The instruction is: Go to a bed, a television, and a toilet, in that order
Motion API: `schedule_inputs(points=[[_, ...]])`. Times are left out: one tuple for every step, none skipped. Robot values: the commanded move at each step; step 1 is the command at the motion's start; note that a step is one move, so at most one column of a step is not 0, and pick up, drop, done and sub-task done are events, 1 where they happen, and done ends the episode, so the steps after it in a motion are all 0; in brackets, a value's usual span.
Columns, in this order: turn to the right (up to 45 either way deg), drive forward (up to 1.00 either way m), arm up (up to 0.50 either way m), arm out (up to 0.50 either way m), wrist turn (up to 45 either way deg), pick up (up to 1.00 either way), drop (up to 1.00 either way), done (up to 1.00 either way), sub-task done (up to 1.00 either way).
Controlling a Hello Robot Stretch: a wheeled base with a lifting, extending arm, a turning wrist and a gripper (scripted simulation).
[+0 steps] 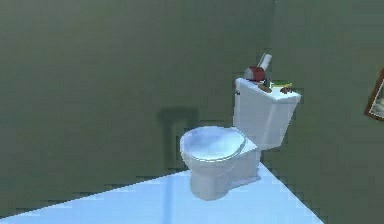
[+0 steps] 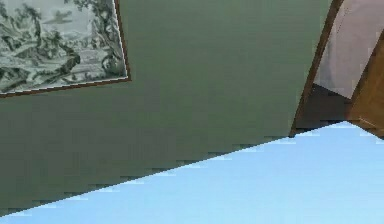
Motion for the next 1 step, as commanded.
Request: schedule_inputs(points=[[0.0, 0.3, 0.0, 0.0, 0.0, 0.0, 0.0, 0.0, 0.0]])
